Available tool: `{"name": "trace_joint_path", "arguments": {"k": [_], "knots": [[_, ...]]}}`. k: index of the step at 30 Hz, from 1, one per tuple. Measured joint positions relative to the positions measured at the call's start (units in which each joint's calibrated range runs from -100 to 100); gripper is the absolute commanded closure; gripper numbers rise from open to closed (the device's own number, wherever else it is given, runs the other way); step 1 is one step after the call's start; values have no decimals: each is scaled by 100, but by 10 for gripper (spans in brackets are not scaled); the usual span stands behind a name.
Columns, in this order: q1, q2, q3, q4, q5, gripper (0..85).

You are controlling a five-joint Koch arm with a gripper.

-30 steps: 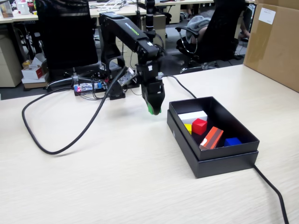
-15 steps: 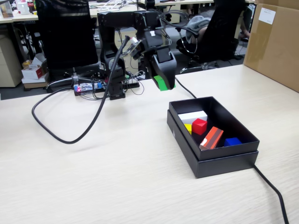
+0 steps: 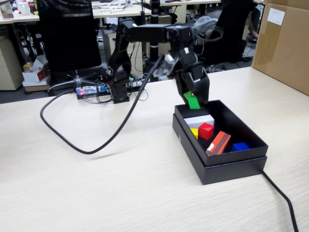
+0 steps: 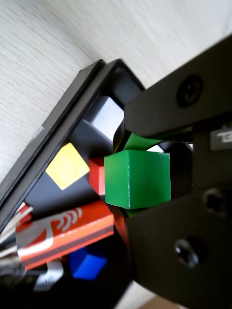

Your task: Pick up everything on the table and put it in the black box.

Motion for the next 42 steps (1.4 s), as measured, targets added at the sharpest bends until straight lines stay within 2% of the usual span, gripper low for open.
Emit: {"name": "trace_joint_path", "arguments": {"k": [3,6,9,14,24,36,38,42], "knots": [[0,388,420,8,-103,799],[0,544,447,8,-166,745],[-5,673,447,8,-254,741],[0,790,438,8,-288,609],[5,790,338,8,-288,468],[-34,-272,338,-8,-288,459],[-68,-634,237,-8,-288,424],[-225,-1191,-292,-8,-288,412]]}}
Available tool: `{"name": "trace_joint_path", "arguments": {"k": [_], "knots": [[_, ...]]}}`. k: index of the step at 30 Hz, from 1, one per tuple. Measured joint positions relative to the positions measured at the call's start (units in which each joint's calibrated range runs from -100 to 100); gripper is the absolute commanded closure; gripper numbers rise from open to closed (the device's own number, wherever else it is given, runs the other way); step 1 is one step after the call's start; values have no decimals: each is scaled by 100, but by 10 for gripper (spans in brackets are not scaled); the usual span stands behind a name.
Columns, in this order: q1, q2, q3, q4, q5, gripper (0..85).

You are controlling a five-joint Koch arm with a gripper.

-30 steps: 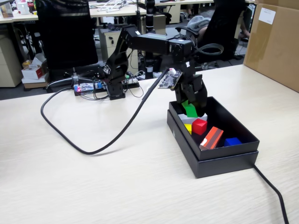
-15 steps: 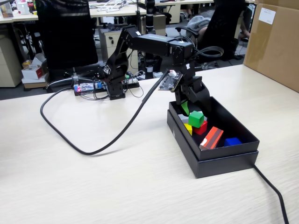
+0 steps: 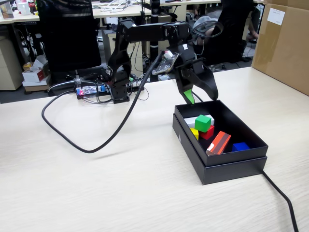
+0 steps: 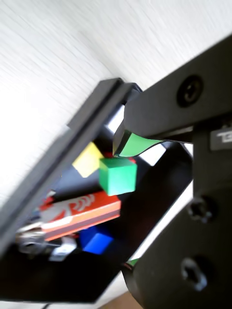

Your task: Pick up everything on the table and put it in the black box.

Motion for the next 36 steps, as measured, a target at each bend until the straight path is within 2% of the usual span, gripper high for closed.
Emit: {"name": "trace_joint_path", "arguments": {"k": [6,17,26,36], "knots": [[-298,-621,-329,0,-15,391],[-987,-1243,-1333,62,-298,378],[-1265,-2227,-2930,1022,-410,378],[-1294,-4686,-5979,2633,-381,379]]}}
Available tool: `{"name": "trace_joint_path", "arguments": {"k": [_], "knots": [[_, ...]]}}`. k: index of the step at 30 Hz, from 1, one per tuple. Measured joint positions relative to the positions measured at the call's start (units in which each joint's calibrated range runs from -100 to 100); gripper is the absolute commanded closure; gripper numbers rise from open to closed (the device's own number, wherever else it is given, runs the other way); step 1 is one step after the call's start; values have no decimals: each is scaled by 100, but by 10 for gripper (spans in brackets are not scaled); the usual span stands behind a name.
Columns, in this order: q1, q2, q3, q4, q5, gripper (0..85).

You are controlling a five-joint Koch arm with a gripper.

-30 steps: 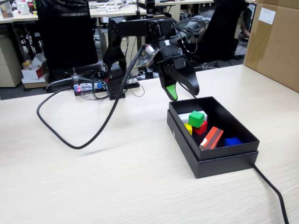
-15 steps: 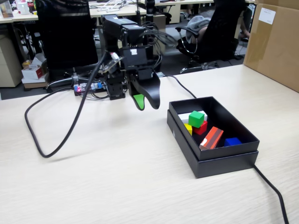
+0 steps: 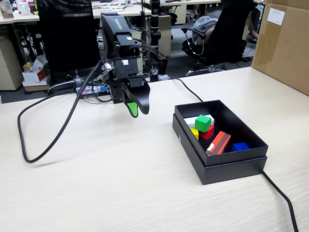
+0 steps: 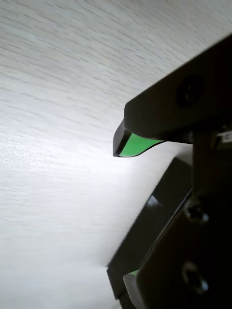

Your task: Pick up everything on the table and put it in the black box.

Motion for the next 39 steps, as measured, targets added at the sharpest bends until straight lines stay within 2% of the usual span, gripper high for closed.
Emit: {"name": "trace_joint_path", "arguments": {"k": [6,12,24,32,39], "knots": [[-44,-1566,-1753,960,112,379],[-93,-2395,-2638,1750,127,371],[-83,-3405,-5084,3484,181,367],[-63,-3560,-6016,4553,161,371],[-54,-3560,-6098,4646,186,370]]}}
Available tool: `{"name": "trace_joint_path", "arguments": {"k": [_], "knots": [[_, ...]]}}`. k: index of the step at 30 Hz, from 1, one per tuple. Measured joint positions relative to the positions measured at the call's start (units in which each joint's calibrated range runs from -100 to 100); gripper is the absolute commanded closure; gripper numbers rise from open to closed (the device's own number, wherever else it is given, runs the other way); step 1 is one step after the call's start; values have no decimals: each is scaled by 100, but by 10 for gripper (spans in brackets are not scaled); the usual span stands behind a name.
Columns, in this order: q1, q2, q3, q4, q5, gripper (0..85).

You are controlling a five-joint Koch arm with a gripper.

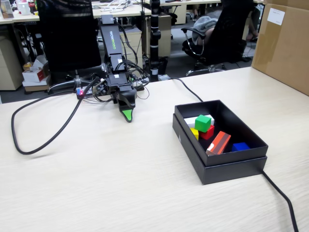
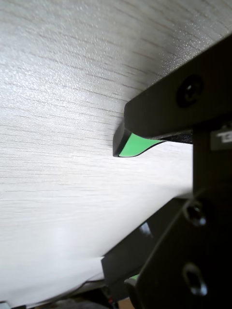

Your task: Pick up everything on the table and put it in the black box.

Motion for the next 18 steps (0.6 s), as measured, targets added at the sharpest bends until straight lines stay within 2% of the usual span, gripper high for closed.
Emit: {"name": "trace_joint_path", "arguments": {"k": [18], "knots": [[-24,0,0,-163,5,370]]}}
